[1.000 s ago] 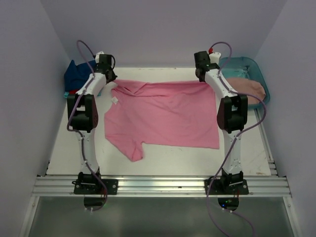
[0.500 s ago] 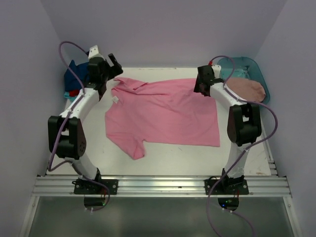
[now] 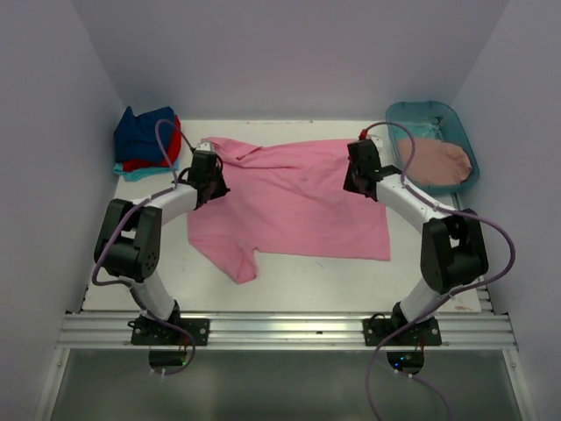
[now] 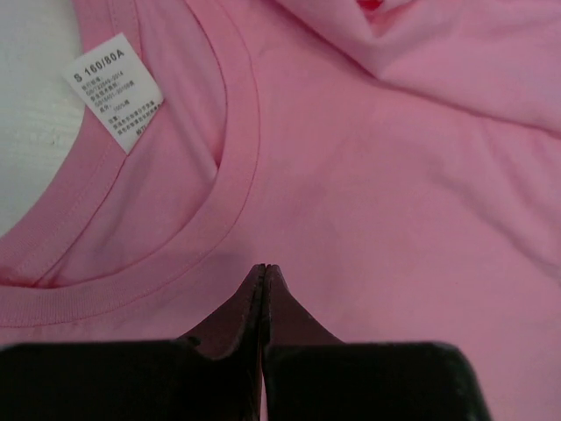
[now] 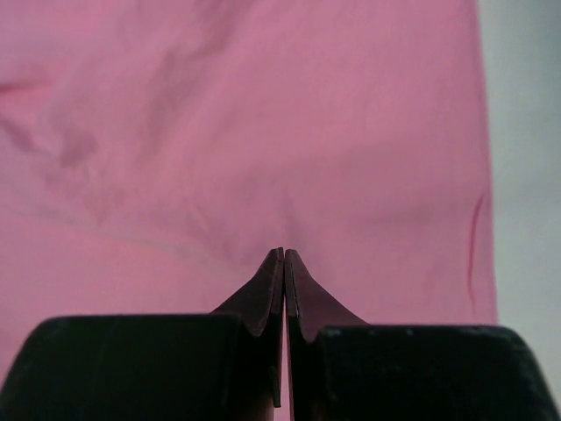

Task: Fold and stack the t-shirts
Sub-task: Flatten out the tshirt

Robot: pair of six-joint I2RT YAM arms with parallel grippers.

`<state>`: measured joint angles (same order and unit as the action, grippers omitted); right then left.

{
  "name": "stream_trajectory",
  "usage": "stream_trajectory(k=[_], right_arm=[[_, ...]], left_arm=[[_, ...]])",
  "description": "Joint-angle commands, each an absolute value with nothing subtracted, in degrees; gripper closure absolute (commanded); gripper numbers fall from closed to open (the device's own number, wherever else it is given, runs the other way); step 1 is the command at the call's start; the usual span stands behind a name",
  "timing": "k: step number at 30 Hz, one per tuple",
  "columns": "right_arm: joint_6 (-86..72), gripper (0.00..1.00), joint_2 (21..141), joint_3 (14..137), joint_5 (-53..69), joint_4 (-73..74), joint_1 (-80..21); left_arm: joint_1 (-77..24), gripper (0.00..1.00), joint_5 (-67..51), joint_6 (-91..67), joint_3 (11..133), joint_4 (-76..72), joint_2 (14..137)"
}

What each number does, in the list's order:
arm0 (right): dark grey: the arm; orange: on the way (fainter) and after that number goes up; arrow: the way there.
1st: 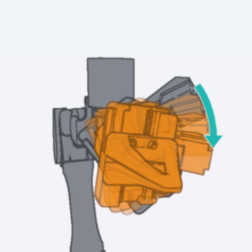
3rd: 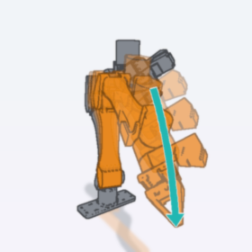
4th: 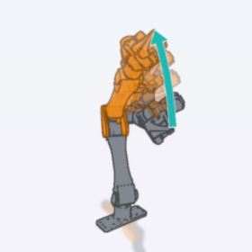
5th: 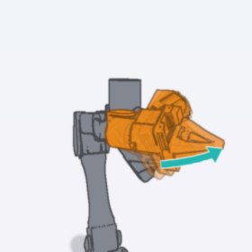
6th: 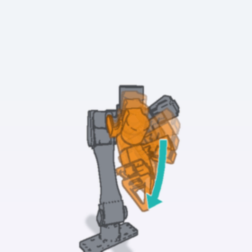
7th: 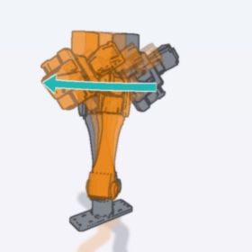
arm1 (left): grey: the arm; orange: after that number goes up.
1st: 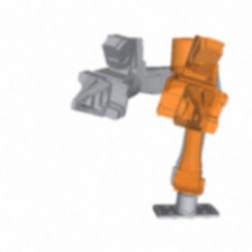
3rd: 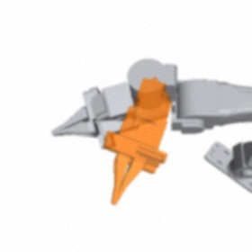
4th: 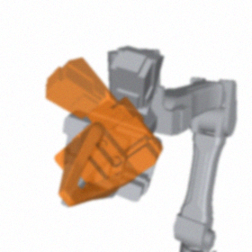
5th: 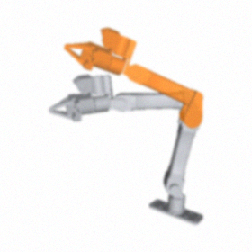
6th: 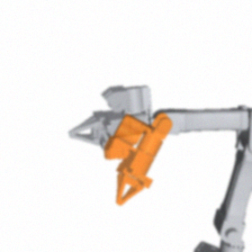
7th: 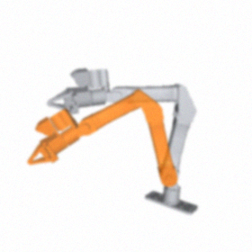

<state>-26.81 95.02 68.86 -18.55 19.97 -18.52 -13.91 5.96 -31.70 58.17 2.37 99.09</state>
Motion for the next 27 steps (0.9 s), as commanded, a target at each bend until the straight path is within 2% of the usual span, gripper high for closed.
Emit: stream_trajectory(k=[1, 10, 21, 27], right_arm=[[-28.4, 1.0, 94.1, 65.8, -9.4, 18.0, -21.4], [-30.8, 1.0, 97.2, 58.0, -5.8, 14.8, -25.7], [-33.0, 1.0, 93.9, 49.7, -6.9, 19.0, -28.7], [-36.0, 1.0, 88.2, 44.6, -8.3, 24.9, -32.8]], left_arm=[[-15.1, 1.0, 7.5, -33.4, 57.7, 0.9, 99.4], [-17.2, 1.0, 8.5, -34.5, 51.4, -0.2, 99.0], [-20.2, 1.0, 7.1, -41.7, 39.6, 10.0, 92.1], [-28.8, 1.0, 8.2, -46.7, 35.2, 17.1, 86.1]])
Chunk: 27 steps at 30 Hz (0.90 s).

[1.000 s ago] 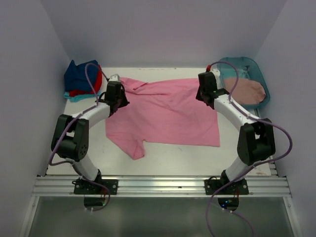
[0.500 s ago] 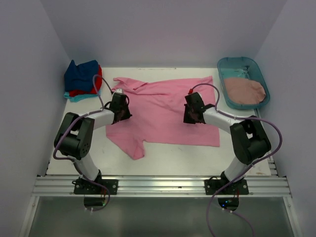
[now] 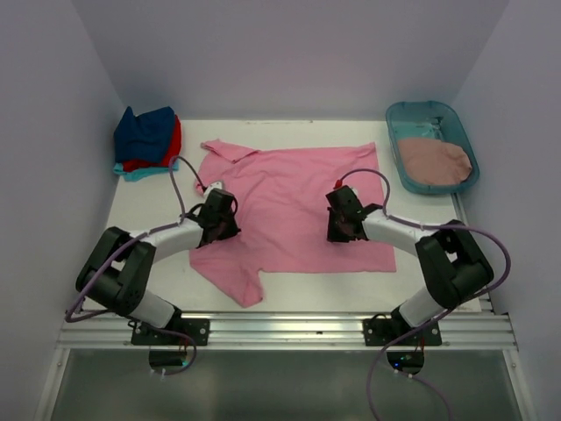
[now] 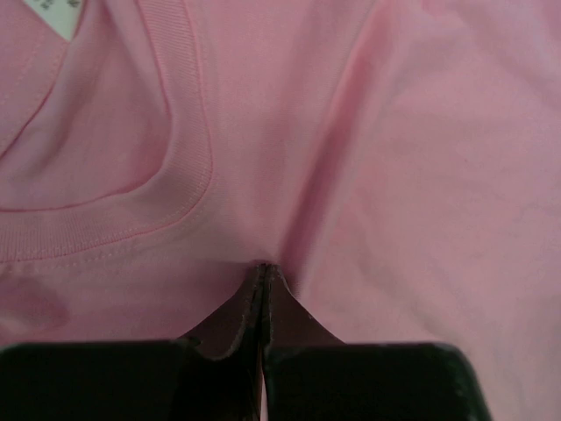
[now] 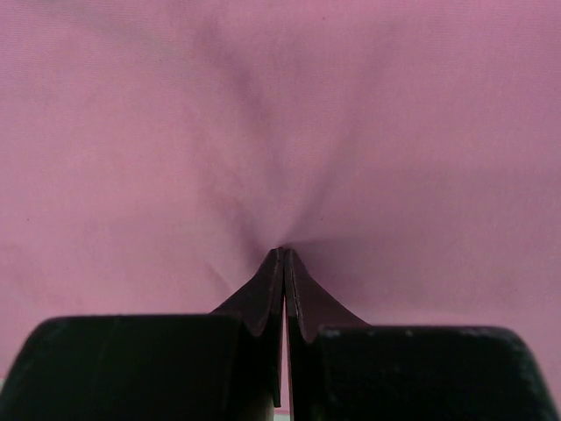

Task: Fold and stack the t-shirts
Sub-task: Flatten out the tshirt

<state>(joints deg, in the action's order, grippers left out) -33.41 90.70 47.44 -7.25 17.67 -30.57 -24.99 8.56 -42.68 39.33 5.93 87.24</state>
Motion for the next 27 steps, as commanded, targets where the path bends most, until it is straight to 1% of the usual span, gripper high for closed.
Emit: stream_trajectory(k=[1, 4, 5, 7, 10, 14, 18, 19, 20, 21, 23, 24, 25, 26, 27], right_arm=[[-36.5, 1.0, 87.1, 42.8, -8.4, 25.3, -33.2], [-38.4, 1.0, 83.2, 39.8, -8.7, 27.8, -35.2], [-38.7, 1.0, 81.8, 39.2, -8.8, 28.6, -35.6], [-39.0, 1.0, 80.3, 38.3, -9.4, 30.9, -36.5], [-38.7, 1.0, 78.1, 38.6, -10.6, 33.7, -36.6], [-37.8, 1.0, 76.6, 41.5, -11.4, 35.9, -36.6], [-36.0, 1.0, 75.8, 47.1, -15.3, 37.4, -36.6], [-35.8, 1.0, 76.0, 49.5, -15.8, 37.5, -36.7], [-35.5, 1.0, 76.2, 50.5, -16.3, 37.4, -36.6], [-35.3, 1.0, 76.2, 51.6, -16.5, 37.3, -36.6], [-35.1, 1.0, 76.6, 54.0, -16.8, 36.7, -36.6], [-34.9, 1.0, 76.9, 54.7, -17.0, 36.8, -36.6], [-34.8, 1.0, 77.6, 56.3, -17.3, 37.3, -36.6], [-34.8, 0.93, 77.7, 56.8, -17.2, 37.5, -36.6], [-34.8, 0.87, 77.6, 57.0, -16.9, 37.8, -36.6]], left_arm=[[-30.8, 1.0, 7.9, -47.4, 34.4, 18.6, 84.8], [-33.6, 1.0, 5.6, -48.3, 31.0, 19.5, 82.3], [-34.6, 1.0, 6.0, -47.9, 31.5, 20.0, 81.4], [-37.8, 1.0, 7.6, -51.2, 32.9, 25.5, 78.9], [-39.8, 1.0, 10.7, -52.6, 34.7, 28.8, 76.2], [-40.1, 1.0, 13.1, -53.1, 38.6, 32.6, 74.4], [-40.0, 1.0, 23.6, -51.2, 49.0, 35.0, 71.6], [-39.7, 0.99, 28.8, -50.6, 50.8, 34.5, 72.3], [-39.6, 0.92, 30.5, -50.1, 54.5, 34.3, 73.1], [-39.1, 0.91, 31.4, -47.5, 56.4, 32.7, 74.3], [-36.0, 0.84, 33.0, -45.7, 61.5, 31.5, 78.6], [-32.7, 0.73, 32.4, -44.4, 63.1, 30.3, 80.3], [-30.8, 0.65, 30.0, -43.9, 64.4, 29.6, 83.6], [-28.9, 0.53, 29.0, -43.7, 66.3, 28.6, 85.3], [-25.8, 0.48, 28.2, -42.9, 67.0, 26.2, 88.6]])
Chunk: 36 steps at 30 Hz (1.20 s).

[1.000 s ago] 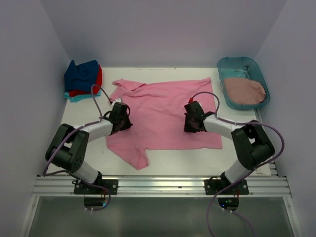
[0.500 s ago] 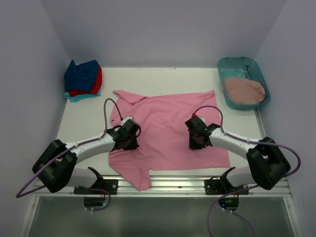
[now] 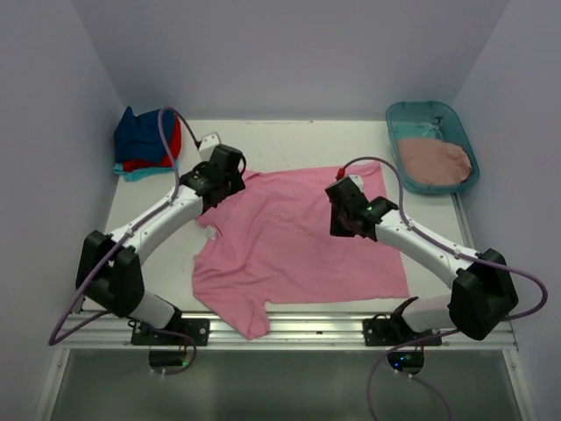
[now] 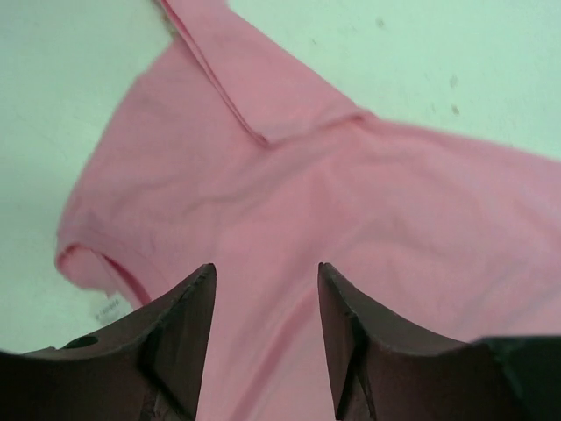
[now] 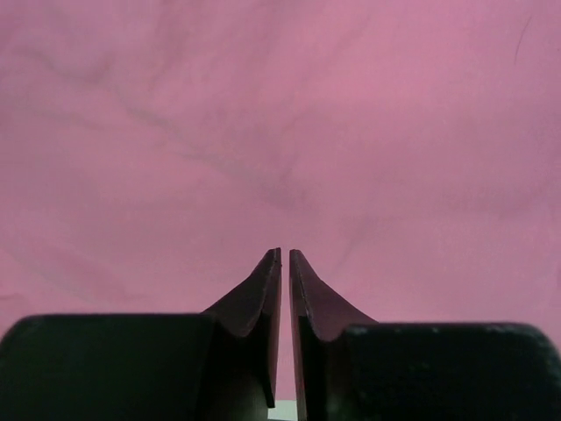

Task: Fold and stack the t-shirts
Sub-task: Flatten out the tshirt

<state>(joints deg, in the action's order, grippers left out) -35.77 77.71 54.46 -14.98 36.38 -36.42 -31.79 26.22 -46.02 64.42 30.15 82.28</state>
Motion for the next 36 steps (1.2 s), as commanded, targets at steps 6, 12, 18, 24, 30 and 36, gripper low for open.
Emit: stream_trajectory(k=[6, 12, 18, 24, 30, 36], right_arm=[[-35.9, 0.6, 72.1, 53.5, -14.9, 37.1, -36.7], [-37.4, 0.61, 65.1, 48.8, -15.7, 38.1, -36.7], [-38.1, 0.63, 62.6, 46.0, -16.1, 39.1, -36.7], [-38.4, 0.65, 61.9, 46.2, -17.2, 40.1, -36.7], [-38.6, 0.66, 61.8, 46.3, -18.1, 40.5, -36.7], [-38.7, 0.71, 62.1, 45.7, -18.5, 40.3, -36.6]], left_arm=[[-18.4, 0.41, 21.4, -41.3, 79.5, 27.4, 104.8], [-17.1, 0.44, 14.5, -40.9, 82.2, 20.2, 109.8], [-15.6, 0.47, 5.8, -44.0, 79.1, 12.7, 111.4], [-14.9, 0.52, 3.6, -48.0, 79.4, 14.1, 114.2], [-14.9, 0.56, 2.0, -50.0, 79.8, 15.0, 115.8], [-14.8, 0.6, 2.1, -50.8, 80.4, 15.5, 116.5]])
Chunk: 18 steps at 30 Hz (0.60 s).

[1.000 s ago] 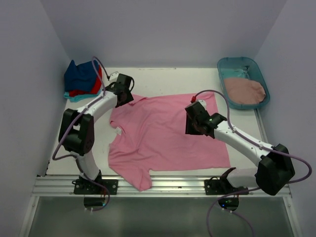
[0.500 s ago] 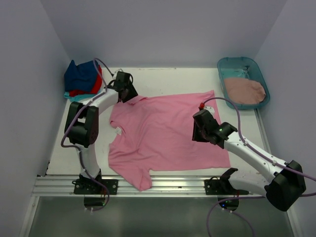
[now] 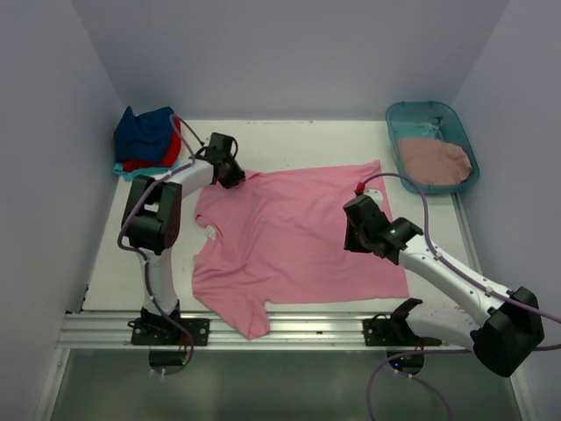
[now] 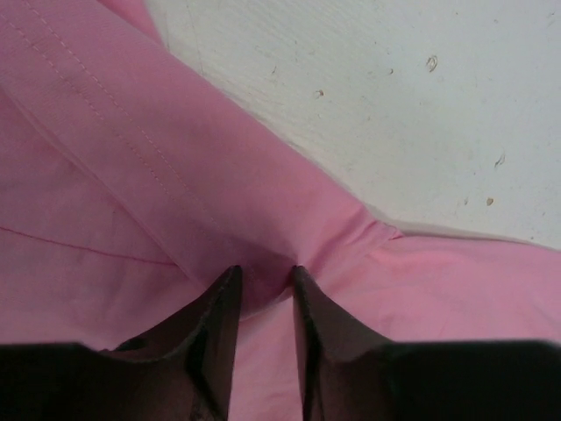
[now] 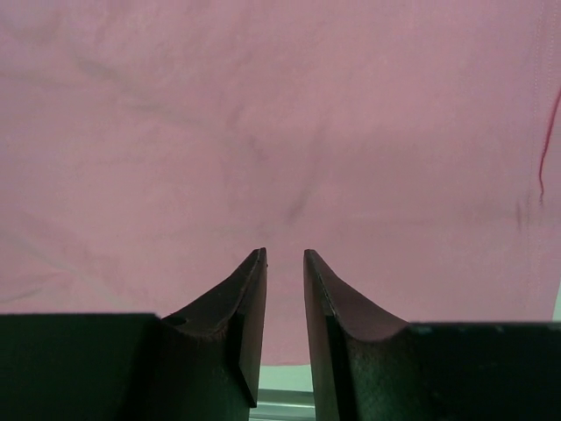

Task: Fold and stack the t-shirts
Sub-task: Flatten out the tshirt

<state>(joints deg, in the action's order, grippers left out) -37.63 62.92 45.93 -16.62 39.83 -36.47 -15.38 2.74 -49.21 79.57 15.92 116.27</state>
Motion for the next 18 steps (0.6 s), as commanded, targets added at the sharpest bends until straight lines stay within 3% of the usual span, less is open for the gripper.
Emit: stream_trajectory(k=[1, 3, 4, 5, 12, 16, 18], right_arm=[[-38.7, 0.73, 62.1, 45.7, -18.5, 40.2, -36.6], [-38.8, 0.75, 61.9, 45.5, -19.2, 40.3, -36.7], [-38.8, 0.77, 61.8, 45.5, -19.2, 40.4, -36.7], [-38.8, 0.78, 61.8, 45.4, -19.4, 40.5, -36.7], [-38.9, 0.79, 62.2, 44.6, -19.6, 39.9, -36.7], [-38.7, 0.78, 63.2, 44.6, -19.0, 39.1, -36.7], [-38.6, 0.79, 63.8, 44.6, -18.7, 38.9, -36.7]], left_arm=[[-14.8, 0.7, 1.9, -50.9, 80.9, 15.6, 116.6], [-14.7, 0.84, 1.6, -50.8, 81.3, 15.5, 117.4], [-14.6, 0.97, 1.6, -51.0, 81.6, 15.6, 117.6], [-14.6, 1.0, 1.5, -50.9, 81.6, 15.5, 117.7], [-14.7, 1.0, 4.6, -51.4, 78.8, 16.7, 112.9], [-14.7, 0.83, 6.8, -51.5, 74.1, 14.2, 108.7], [-14.7, 0.8, 7.4, -51.5, 73.5, 13.3, 107.7]])
